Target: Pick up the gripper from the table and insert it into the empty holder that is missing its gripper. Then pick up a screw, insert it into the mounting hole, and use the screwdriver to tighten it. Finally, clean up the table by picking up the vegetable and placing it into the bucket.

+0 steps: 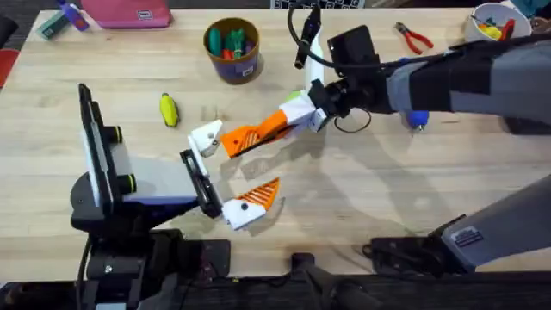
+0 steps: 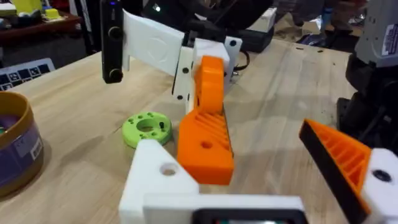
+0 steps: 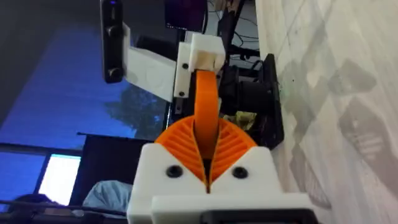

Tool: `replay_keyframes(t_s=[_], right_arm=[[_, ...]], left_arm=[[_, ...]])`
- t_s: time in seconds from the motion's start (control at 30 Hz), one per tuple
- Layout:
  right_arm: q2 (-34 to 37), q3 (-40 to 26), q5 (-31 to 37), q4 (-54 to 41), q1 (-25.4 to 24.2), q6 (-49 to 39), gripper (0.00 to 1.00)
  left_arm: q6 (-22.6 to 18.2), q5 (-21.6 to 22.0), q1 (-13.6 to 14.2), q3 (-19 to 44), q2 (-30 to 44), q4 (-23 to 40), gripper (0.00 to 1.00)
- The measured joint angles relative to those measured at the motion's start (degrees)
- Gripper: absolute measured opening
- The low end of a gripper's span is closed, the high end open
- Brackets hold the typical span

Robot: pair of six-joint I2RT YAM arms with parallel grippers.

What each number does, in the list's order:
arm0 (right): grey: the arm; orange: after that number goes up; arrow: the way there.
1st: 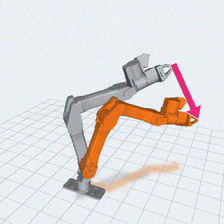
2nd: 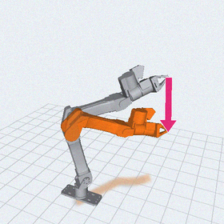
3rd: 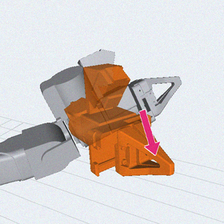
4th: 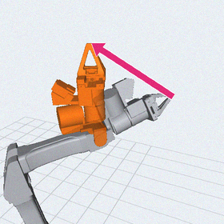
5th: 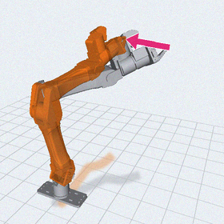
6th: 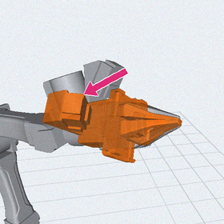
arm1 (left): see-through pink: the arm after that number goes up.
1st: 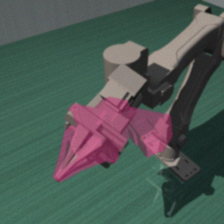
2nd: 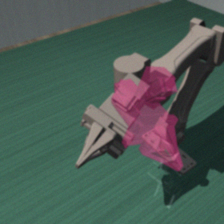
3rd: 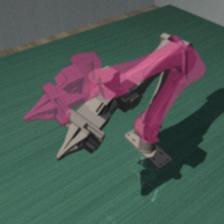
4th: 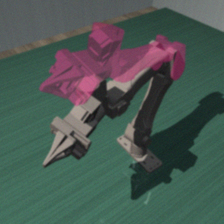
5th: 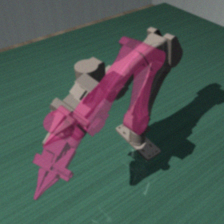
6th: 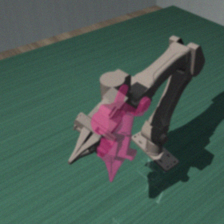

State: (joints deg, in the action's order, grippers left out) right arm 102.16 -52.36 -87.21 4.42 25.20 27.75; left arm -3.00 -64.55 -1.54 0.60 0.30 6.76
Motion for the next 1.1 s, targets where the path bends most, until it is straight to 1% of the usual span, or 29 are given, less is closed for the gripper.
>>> replay_keyframes(t_s=[0.17,0.4,0.9,1.1], right_arm=[[0.25,-1.69,-0.06,-0.6,0.14,-0.77,0.01],[1.0,-2.35,-0.06,-3.16,0.51,-0.81,0.01],[2.85,-5.29,0.1,-3.31,1.78,-0.74,0.009],[3.07,-6.58,0.97,-3.46,2.08,0.6,0.009]], left_arm=[[0.01,0.0,0.0,0.0,0.0,0.0,0.985],[0.0,0.0,0.0,0.0,0.02,0.0,0.985],[-0.22,-0.02,0.0,0.0,0.02,-0.02,0.987],[-0.7,0.01,0.0,0.0,0.01,-0.03,0.985]])
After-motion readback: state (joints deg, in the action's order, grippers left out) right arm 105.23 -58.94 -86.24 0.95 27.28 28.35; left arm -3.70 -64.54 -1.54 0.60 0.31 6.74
